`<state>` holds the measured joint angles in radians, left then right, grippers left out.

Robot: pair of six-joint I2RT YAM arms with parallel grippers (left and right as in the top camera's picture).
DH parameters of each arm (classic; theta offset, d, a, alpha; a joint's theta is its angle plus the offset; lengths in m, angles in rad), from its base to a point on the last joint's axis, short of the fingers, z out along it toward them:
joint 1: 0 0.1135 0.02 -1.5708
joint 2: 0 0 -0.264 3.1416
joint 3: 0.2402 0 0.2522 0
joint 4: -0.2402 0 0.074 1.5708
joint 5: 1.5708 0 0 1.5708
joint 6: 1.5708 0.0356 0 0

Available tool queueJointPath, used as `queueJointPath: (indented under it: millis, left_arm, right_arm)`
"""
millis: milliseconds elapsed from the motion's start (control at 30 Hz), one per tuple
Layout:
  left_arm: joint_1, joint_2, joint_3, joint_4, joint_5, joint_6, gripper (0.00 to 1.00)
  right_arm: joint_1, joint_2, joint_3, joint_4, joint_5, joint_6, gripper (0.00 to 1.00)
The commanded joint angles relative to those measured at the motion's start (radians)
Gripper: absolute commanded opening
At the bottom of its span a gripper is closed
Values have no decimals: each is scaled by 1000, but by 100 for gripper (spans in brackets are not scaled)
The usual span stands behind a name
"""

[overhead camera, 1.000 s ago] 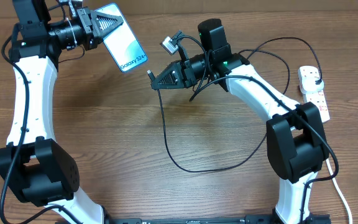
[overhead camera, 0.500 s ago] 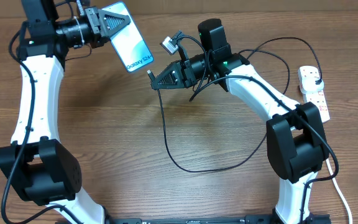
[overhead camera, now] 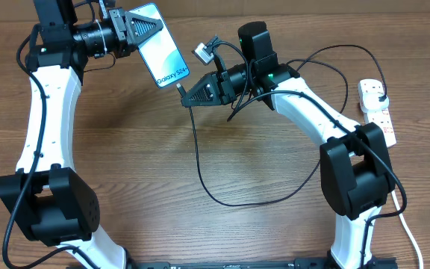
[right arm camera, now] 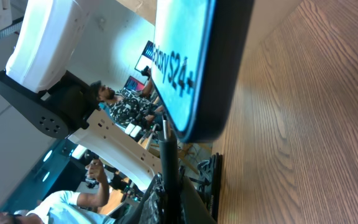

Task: Plug charger to phone and switch on socket
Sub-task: 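Push the USB-C plug into the phone's bottom port with the right gripper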

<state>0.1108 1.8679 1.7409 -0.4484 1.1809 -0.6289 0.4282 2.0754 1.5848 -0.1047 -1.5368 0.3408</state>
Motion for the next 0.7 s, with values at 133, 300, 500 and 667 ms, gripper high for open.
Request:
queueJointPath:
  millis: [133,300,500,667]
  left_arm:
    - [-27,-11,8,8,13,-11,4]
    - [-31,-11,8,8,13,-11,4]
    - [-31,-11,8,10,13,-10,4]
    - [-31,-11,8,11,21,-14,4]
  right_arm:
    - [3,8,19,7,-32,13,4]
    - [3,8,19,45,-32,79,4]
    - [3,8,19,51,-32,79,4]
    - [3,8,19,51,-32,79,4]
